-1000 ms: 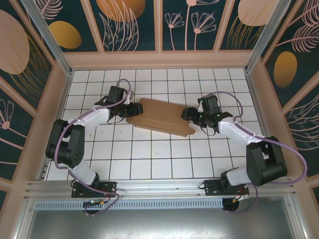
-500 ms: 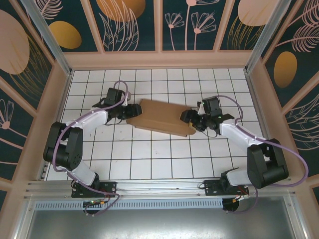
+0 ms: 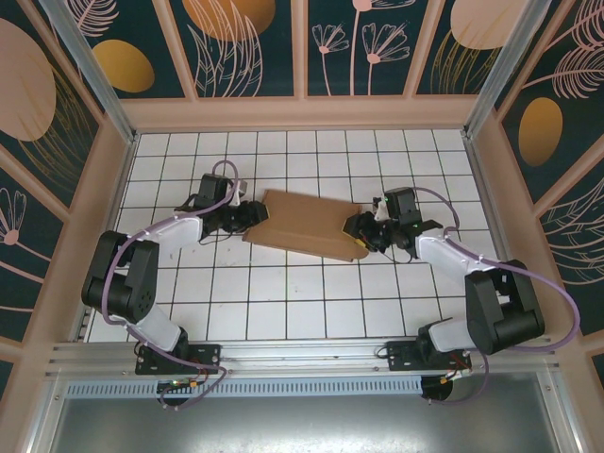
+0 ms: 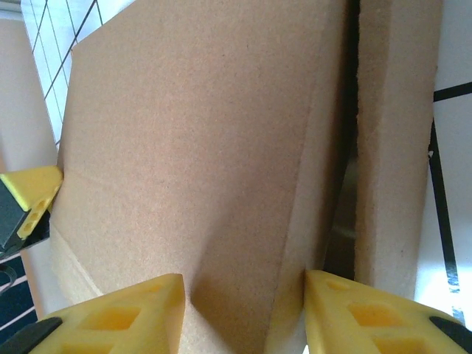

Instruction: Fold the paper box

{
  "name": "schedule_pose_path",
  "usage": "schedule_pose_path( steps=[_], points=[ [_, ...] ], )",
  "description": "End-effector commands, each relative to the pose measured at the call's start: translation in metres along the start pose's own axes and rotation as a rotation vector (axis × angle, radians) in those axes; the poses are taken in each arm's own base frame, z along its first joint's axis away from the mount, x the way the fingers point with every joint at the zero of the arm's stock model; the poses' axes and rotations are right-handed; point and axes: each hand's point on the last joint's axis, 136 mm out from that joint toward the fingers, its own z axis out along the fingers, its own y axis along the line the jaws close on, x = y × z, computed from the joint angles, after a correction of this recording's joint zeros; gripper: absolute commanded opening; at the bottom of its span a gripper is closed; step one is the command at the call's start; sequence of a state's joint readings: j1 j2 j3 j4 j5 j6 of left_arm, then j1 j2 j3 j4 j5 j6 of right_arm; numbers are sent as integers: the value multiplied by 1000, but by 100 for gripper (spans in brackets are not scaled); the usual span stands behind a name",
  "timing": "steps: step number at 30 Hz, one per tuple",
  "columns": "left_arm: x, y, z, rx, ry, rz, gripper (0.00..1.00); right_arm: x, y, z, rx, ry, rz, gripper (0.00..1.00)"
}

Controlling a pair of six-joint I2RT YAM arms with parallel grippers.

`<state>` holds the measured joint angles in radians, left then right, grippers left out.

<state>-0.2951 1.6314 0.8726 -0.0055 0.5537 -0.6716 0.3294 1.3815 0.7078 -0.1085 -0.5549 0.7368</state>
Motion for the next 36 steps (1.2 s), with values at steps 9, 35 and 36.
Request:
schedule_pose_path(
  steps=[9,35,36],
  points=[
    [29,34,6,-110,53,-21,37,-6,-39,9,150,-54,-83,32],
    [-1,29,-14,-232,-25,139,58,-39,-16,-21,258,-177,-258,48],
    [0,33,-11,-236,-21,133,58,-39,-22,-18,281,-178,-261,49]
  ],
)
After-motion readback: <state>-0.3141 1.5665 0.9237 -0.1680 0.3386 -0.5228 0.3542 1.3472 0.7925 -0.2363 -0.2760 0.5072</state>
